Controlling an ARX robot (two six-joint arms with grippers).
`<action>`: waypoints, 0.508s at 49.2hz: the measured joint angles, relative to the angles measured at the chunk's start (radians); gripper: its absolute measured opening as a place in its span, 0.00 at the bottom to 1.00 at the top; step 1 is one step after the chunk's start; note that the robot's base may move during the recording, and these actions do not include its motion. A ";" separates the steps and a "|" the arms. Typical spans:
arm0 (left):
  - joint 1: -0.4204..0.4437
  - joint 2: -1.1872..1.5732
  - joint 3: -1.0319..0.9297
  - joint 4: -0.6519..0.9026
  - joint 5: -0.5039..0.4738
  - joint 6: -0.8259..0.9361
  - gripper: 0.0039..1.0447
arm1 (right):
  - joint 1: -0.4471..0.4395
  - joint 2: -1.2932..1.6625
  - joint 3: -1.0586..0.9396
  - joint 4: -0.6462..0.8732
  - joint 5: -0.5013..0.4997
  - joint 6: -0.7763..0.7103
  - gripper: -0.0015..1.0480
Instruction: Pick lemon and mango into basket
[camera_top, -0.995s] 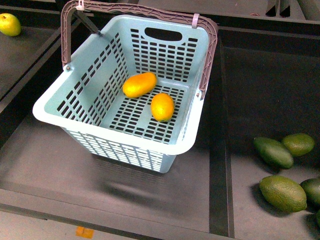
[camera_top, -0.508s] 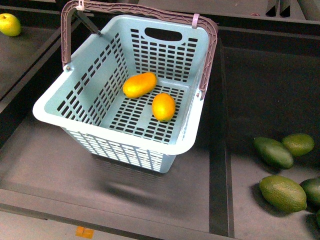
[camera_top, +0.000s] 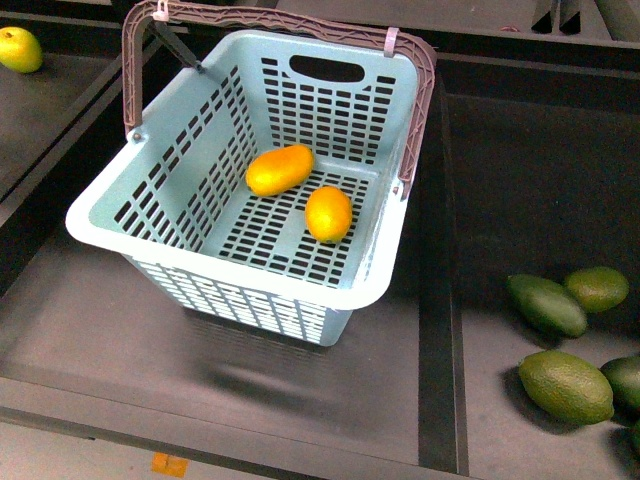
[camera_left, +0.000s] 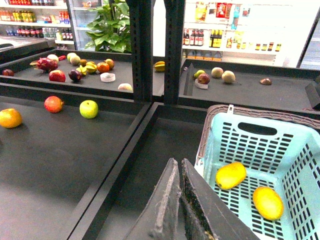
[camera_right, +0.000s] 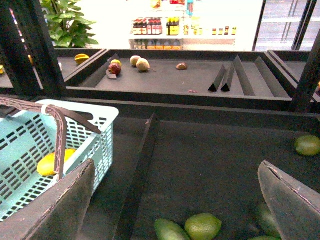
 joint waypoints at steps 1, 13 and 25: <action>0.000 -0.019 0.000 -0.031 0.000 0.000 0.03 | 0.000 0.000 0.000 0.000 0.000 0.000 0.92; 0.000 -0.148 0.000 -0.151 0.000 0.000 0.03 | 0.000 0.000 0.000 0.000 0.000 0.000 0.92; 0.000 -0.148 0.000 -0.151 0.000 0.000 0.03 | 0.000 0.000 0.000 0.000 0.000 0.000 0.92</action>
